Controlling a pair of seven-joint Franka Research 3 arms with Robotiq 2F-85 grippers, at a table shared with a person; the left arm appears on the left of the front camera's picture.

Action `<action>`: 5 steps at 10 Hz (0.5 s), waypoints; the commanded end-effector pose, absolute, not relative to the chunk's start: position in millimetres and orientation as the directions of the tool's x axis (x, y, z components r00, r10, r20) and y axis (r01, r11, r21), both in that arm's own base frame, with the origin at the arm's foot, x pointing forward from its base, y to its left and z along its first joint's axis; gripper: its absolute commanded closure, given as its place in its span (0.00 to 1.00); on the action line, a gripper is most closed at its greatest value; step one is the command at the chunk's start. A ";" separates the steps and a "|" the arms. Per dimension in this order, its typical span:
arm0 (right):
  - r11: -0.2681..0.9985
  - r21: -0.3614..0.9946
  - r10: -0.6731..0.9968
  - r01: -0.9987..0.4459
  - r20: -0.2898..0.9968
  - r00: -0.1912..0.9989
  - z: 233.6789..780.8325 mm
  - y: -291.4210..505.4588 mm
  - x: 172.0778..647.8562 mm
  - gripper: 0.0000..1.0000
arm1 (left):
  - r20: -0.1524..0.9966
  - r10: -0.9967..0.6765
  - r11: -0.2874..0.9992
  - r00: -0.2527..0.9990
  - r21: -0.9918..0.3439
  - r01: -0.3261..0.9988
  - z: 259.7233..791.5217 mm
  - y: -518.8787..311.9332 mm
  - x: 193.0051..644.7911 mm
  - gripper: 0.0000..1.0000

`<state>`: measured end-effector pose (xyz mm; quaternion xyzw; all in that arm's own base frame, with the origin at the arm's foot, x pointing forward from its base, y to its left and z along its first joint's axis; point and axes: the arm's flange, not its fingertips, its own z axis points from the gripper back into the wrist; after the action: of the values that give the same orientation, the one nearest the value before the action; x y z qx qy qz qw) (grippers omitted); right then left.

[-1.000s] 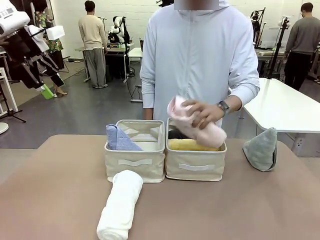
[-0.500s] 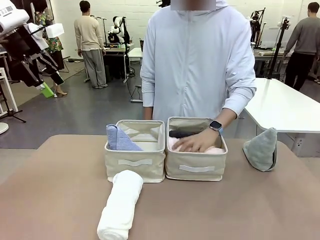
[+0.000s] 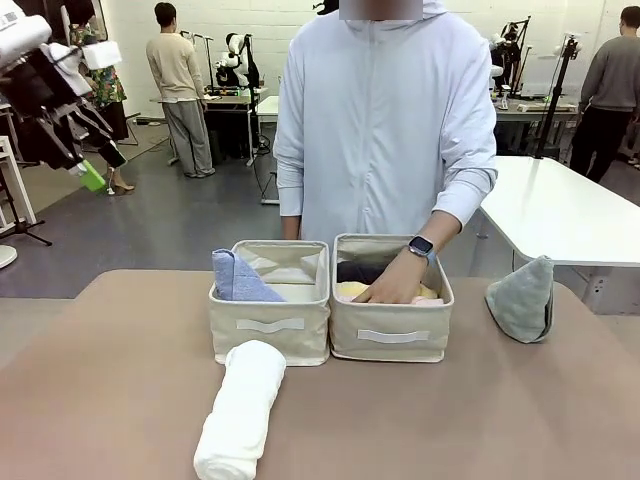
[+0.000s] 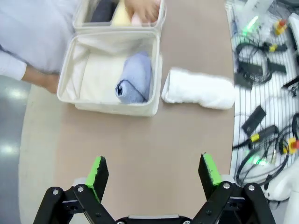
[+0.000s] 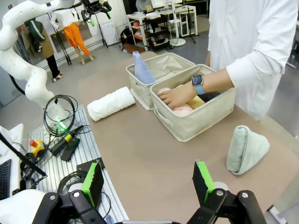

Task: Sort the towels based on their folding style.
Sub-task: Pick up another triangle-folded towel from the table and place it in the left Fabric basket.

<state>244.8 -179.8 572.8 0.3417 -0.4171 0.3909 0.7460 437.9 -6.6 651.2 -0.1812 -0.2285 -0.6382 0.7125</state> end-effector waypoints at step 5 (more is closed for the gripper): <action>0.449 0.175 0.284 -0.876 0.902 0.326 574.6 -179.6 246.9 0.00 | 0.956 -0.288 0.207 0.056 0.006 0.978 652.9 185.4 430.2 0.00</action>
<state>244.4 -179.8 572.9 0.3415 -0.4169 0.3908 0.7462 414.2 180.8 657.2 -0.3808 -0.4467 -0.5032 0.6342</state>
